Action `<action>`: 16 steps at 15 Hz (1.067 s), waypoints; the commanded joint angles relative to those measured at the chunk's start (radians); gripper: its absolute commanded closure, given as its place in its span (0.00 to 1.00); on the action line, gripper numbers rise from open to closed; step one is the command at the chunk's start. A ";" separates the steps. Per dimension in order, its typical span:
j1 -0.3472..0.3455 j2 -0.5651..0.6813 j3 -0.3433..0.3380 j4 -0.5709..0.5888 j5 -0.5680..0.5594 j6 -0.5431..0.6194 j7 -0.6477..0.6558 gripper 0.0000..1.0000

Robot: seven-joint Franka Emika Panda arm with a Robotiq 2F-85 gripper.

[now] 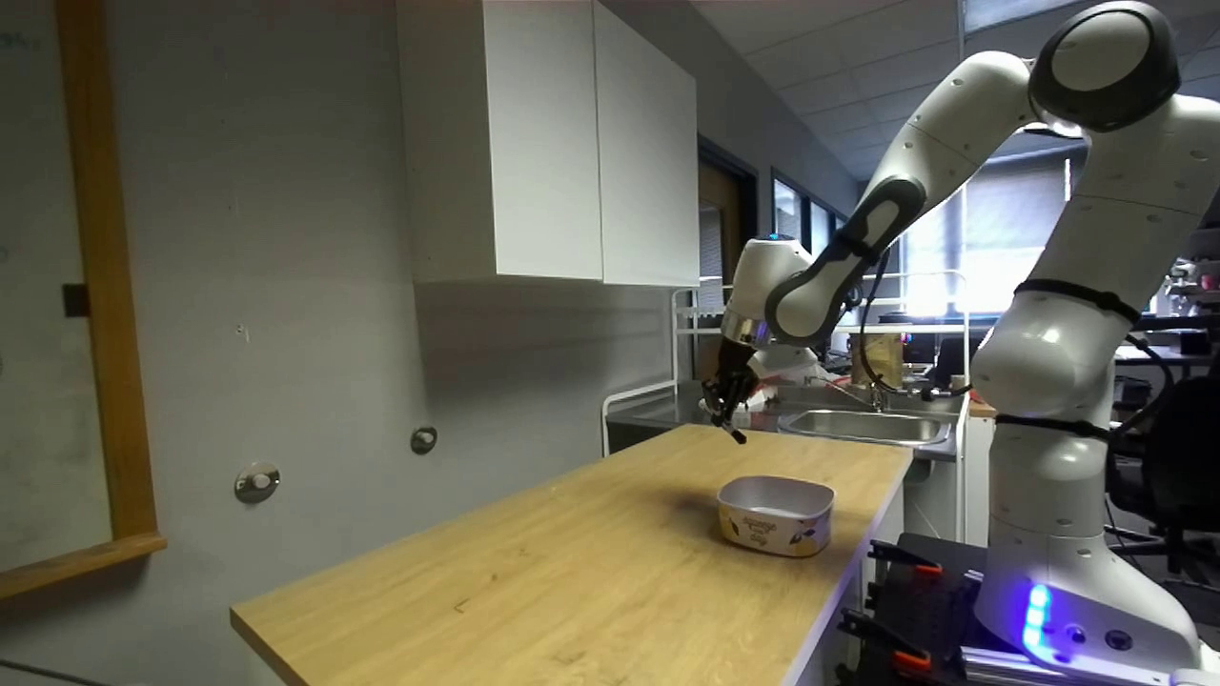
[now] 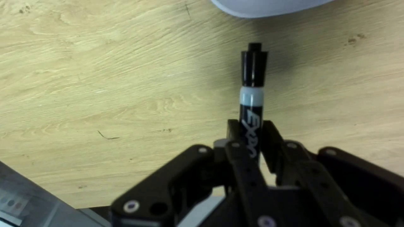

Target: Get the marker from the table and place it in the bowl

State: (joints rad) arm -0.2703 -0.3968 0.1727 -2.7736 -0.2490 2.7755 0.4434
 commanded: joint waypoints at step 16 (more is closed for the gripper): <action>0.075 0.081 0.025 -0.004 -0.017 -0.211 0.023 0.94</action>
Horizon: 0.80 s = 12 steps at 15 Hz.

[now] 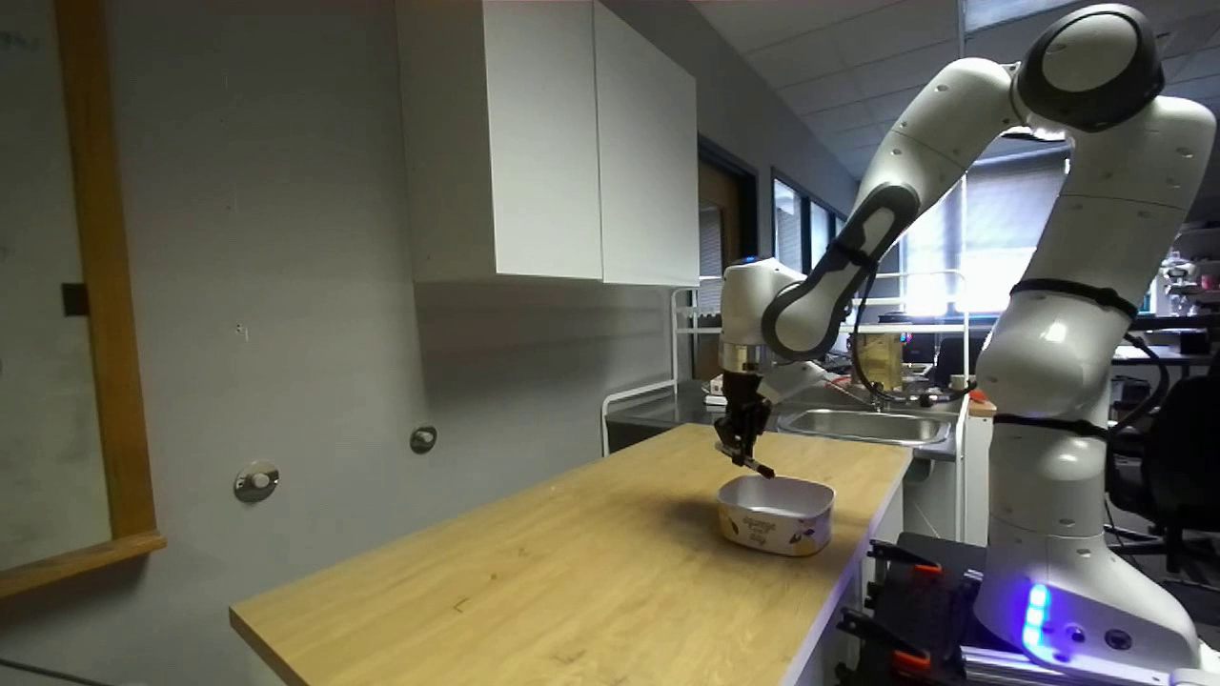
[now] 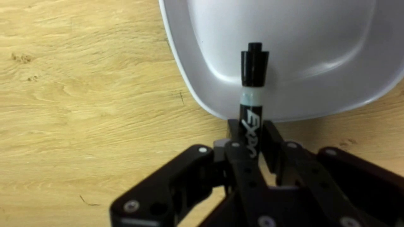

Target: Get the marker from the table and place it in the bowl

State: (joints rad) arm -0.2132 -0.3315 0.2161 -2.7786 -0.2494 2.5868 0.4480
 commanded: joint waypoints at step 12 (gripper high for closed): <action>0.097 -0.051 -0.112 0.003 0.057 -0.119 -0.109 0.00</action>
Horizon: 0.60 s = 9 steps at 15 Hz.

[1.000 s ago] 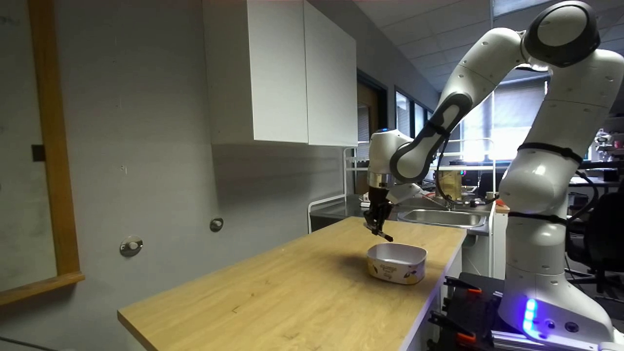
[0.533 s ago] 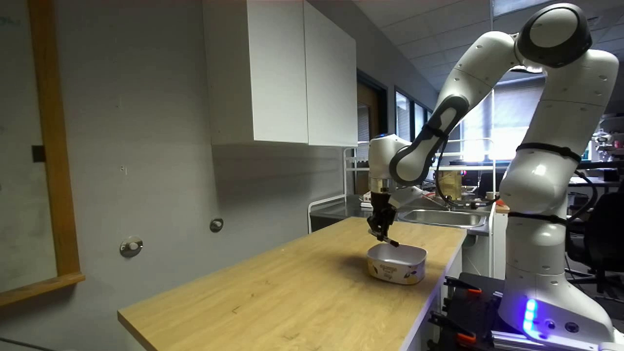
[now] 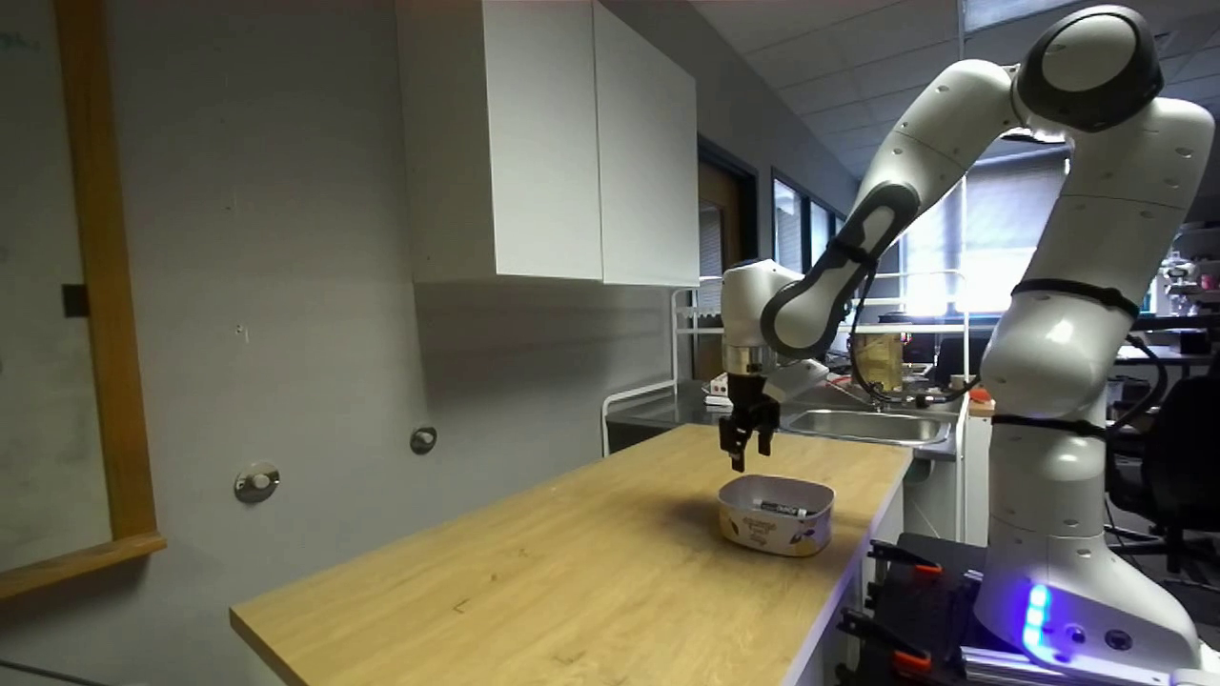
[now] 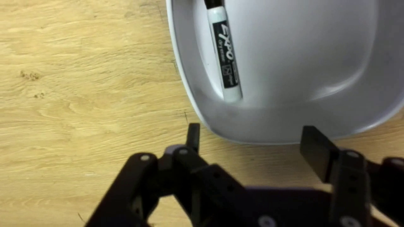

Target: Get the marker from the table and place it in the bowl

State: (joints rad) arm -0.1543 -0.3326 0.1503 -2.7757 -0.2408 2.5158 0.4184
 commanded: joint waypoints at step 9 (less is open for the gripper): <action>0.101 -0.324 -0.281 0.001 0.185 -0.219 -0.575 0.00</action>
